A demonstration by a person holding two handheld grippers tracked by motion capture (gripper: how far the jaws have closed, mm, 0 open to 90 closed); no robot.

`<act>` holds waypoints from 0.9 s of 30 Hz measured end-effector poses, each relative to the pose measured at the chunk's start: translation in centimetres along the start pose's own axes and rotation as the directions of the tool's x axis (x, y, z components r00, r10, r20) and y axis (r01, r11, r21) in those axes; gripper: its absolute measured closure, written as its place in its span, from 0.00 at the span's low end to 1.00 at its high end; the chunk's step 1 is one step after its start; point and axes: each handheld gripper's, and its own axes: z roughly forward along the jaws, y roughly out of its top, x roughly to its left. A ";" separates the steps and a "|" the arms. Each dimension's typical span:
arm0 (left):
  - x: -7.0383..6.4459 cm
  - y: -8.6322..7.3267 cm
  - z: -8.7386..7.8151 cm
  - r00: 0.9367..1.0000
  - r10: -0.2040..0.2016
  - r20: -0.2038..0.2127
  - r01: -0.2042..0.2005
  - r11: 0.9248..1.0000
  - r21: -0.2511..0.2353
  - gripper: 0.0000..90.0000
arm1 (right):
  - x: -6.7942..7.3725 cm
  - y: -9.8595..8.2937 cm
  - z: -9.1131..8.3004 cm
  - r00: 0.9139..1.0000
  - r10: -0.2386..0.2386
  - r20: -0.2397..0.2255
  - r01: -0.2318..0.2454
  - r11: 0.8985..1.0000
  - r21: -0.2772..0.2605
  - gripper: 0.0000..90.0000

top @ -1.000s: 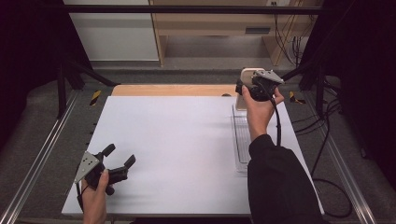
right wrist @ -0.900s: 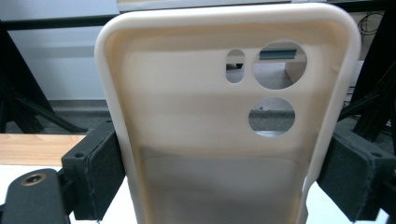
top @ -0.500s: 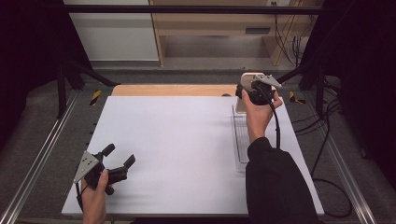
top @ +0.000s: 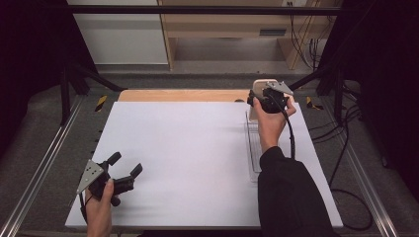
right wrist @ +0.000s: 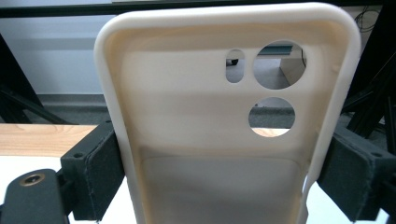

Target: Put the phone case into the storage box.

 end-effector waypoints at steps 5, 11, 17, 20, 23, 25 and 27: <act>0.0 0.0 0.0 1.000 0.004 -0.006 -0.004 1.000 0.002 0.04 | 0.0 -0.2 0.3 1.000 -0.005 0.005 0.005 1.000 0.001 0.13; 0.0 0.0 0.0 1.000 0.006 -0.004 -0.006 1.000 0.002 0.04 | 0.0 -0.7 0.6 1.000 0.004 0.009 -0.004 1.000 0.003 0.13; 0.0 0.0 0.0 1.000 0.007 -0.003 -0.007 1.000 0.002 0.04 | -0.2 -1.3 1.0 1.000 0.017 0.012 -0.017 1.000 0.007 0.13; 0.0 0.0 0.0 1.000 0.015 -0.006 -0.014 1.000 0.007 0.04 | -0.2 -1.4 1.0 1.000 0.029 0.012 -0.028 1.000 -0.005 0.13; 0.0 0.0 0.0 1.000 0.016 -0.006 -0.016 1.000 0.007 0.04 | -0.2 -1.5 1.1 1.000 0.022 0.014 -0.022 1.000 -0.008 0.13; -0.1 0.0 0.0 1.000 0.016 -0.006 -0.016 1.000 0.007 0.04 | -0.1 -1.5 1.2 1.000 0.022 0.014 -0.022 1.000 -0.009 0.13; -0.1 0.0 0.0 1.000 0.016 -0.006 -0.016 1.000 0.008 0.04 | -0.1 -1.6 1.3 1.000 0.020 0.015 -0.020 1.000 -0.008 0.13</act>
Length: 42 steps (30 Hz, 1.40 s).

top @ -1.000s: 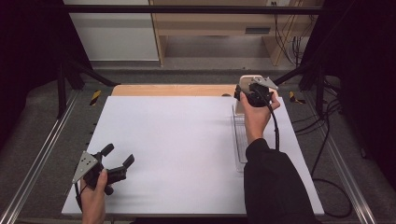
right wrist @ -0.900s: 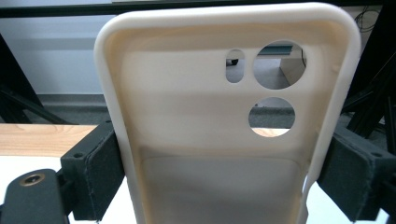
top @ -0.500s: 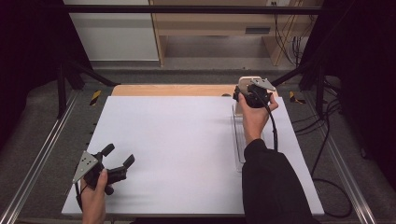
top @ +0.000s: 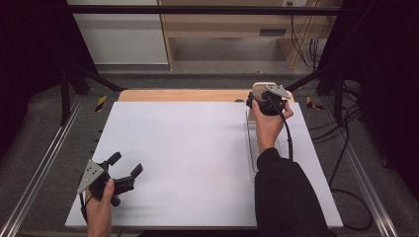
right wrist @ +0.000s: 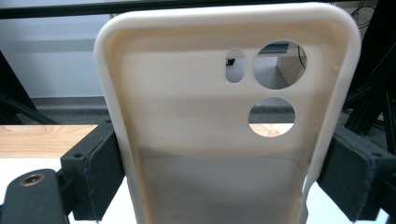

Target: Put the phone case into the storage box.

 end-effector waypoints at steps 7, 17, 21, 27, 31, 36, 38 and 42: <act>-0.1 0.0 0.0 1.000 0.004 0.001 -0.004 1.000 0.003 0.04 | 0.1 -0.1 0.1 1.000 0.001 0.001 -0.001 1.000 -0.006 0.13; 0.0 0.0 0.0 1.000 0.005 0.001 -0.005 1.000 0.003 0.04 | 0.2 -0.5 0.6 1.000 -0.002 0.000 0.002 1.000 -0.012 0.13; -0.1 0.0 0.0 1.000 0.005 0.004 -0.005 1.000 0.002 0.04 | 0.2 -0.6 0.7 1.000 0.000 -0.006 0.000 1.000 -0.015 0.13; -0.1 0.0 0.0 1.000 0.005 0.004 -0.005 1.000 0.002 0.04 | 0.2 -0.7 0.9 1.000 -0.002 -0.004 0.002 1.000 -0.013 0.13; -0.1 0.0 0.1 1.000 0.007 0.007 -0.007 1.000 0.003 0.04 | 0.1 -0.7 0.9 1.000 -0.004 -0.004 0.004 1.000 -0.015 0.13; -0.2 0.0 0.1 1.000 0.019 0.001 -0.019 1.000 0.004 0.04 | 0.2 -0.9 1.0 1.000 -0.004 -0.004 0.004 1.000 -0.022 0.13; -0.2 0.0 0.1 1.000 0.018 0.001 -0.018 1.000 0.003 0.04 | 0.3 -1.0 1.0 1.000 -0.007 -0.008 0.006 1.000 -0.022 0.13; -0.2 0.1 0.0 1.000 0.012 0.006 -0.012 1.000 0.002 0.04 | 0.3 -1.2 1.0 1.000 -0.005 -0.004 0.004 1.000 -0.021 0.13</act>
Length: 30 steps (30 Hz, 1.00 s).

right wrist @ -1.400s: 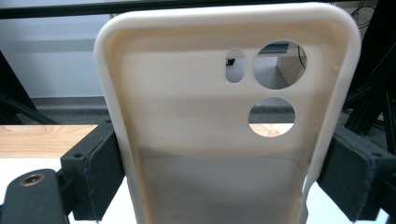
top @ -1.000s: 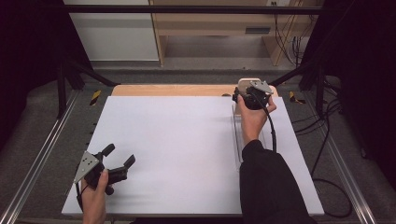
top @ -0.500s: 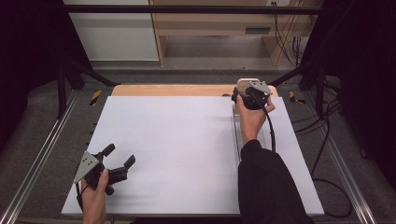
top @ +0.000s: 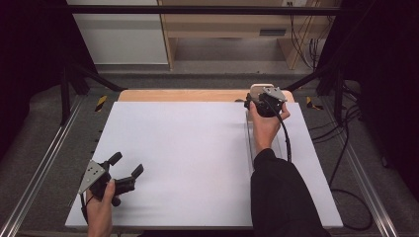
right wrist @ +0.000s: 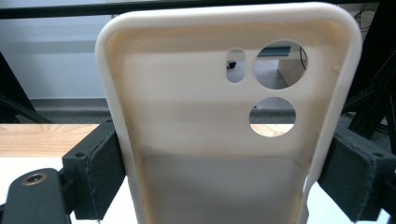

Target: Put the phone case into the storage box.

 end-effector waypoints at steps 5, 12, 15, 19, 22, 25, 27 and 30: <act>0.0 0.0 0.0 1.000 -0.002 -0.001 0.002 1.000 -0.003 0.04 | 0.0 -0.2 0.0 1.000 -0.007 0.000 0.007 1.000 0.005 0.13; 0.0 0.0 0.0 1.000 -0.001 0.000 0.001 1.000 -0.002 0.04 | 0.0 -0.4 0.3 1.000 -0.009 0.003 0.009 1.000 0.004 0.13; 0.0 0.0 0.0 1.000 -0.004 0.000 0.004 1.000 -0.005 0.04 | 0.1 -0.5 0.3 1.000 -0.013 0.002 0.013 1.000 0.005 0.13; 0.0 0.0 0.0 1.000 -0.005 0.001 0.005 1.000 -0.006 0.04 | 0.2 -0.6 0.2 1.000 -0.018 0.003 0.017 1.000 0.007 0.13; 0.1 0.0 0.0 1.000 -0.004 0.001 0.004 1.000 -0.006 0.04 | 0.1 -0.6 0.2 1.000 -0.015 0.003 0.015 1.000 0.010 0.13; 0.1 0.0 0.0 1.000 -0.004 0.000 0.004 1.000 -0.008 0.04 | 0.1 -0.6 0.3 1.000 -0.013 0.001 0.013 1.000 0.015 0.13; 0.1 0.0 -0.1 1.000 -0.005 0.000 0.006 1.000 -0.008 0.04 | 0.1 -0.7 0.3 1.000 -0.014 0.001 0.014 1.000 0.018 0.13; 0.1 0.0 -0.1 1.000 -0.004 0.001 0.004 1.000 -0.008 0.04 | 0.1 -0.7 0.2 1.000 -0.017 0.002 0.017 1.000 0.021 0.13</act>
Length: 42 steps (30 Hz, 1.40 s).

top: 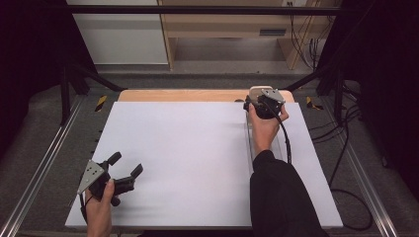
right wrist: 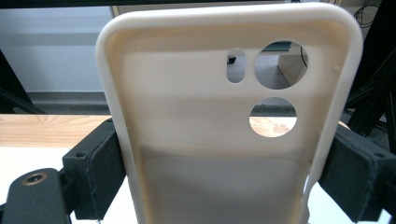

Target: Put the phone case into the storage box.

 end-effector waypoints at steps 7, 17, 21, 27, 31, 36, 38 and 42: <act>0.0 0.0 0.0 1.000 0.000 0.000 0.000 1.000 0.000 0.04 | -0.1 -0.5 0.0 1.000 0.012 0.001 -0.012 1.000 0.010 0.13; 0.0 0.0 -0.1 1.000 0.012 -0.005 -0.012 1.000 0.000 0.04 | -0.1 -0.9 0.0 1.000 0.007 0.003 -0.007 1.000 0.026 0.13; -0.1 0.0 0.0 1.000 0.006 0.003 -0.006 1.000 0.002 0.04 | -0.2 -1.0 0.0 1.000 0.009 0.003 -0.009 1.000 0.030 0.13; -0.1 0.0 0.0 1.000 0.007 0.004 -0.007 1.000 0.003 0.04 | -0.2 -1.0 0.0 1.000 0.005 0.001 -0.005 1.000 0.030 0.13; -0.1 0.0 0.0 1.000 0.010 0.006 -0.010 1.000 0.004 0.04 | -0.2 -1.0 0.1 1.000 0.005 0.000 -0.005 1.000 0.029 0.13; -0.1 0.0 0.0 1.000 0.007 0.004 -0.007 1.000 -0.002 0.04 | -0.2 -1.0 0.1 1.000 0.011 -0.005 -0.011 0.999 0.035 0.13; 0.0 0.1 -0.1 1.000 0.015 -0.001 -0.015 1.000 0.000 0.04 | -0.2 -1.0 0.2 1.000 0.011 -0.005 -0.010 0.999 0.035 0.12; -0.1 0.0 0.0 1.000 0.010 0.008 -0.010 1.000 -0.001 0.04 | -0.1 -1.0 0.2 1.000 0.009 -0.004 -0.008 0.999 0.037 0.12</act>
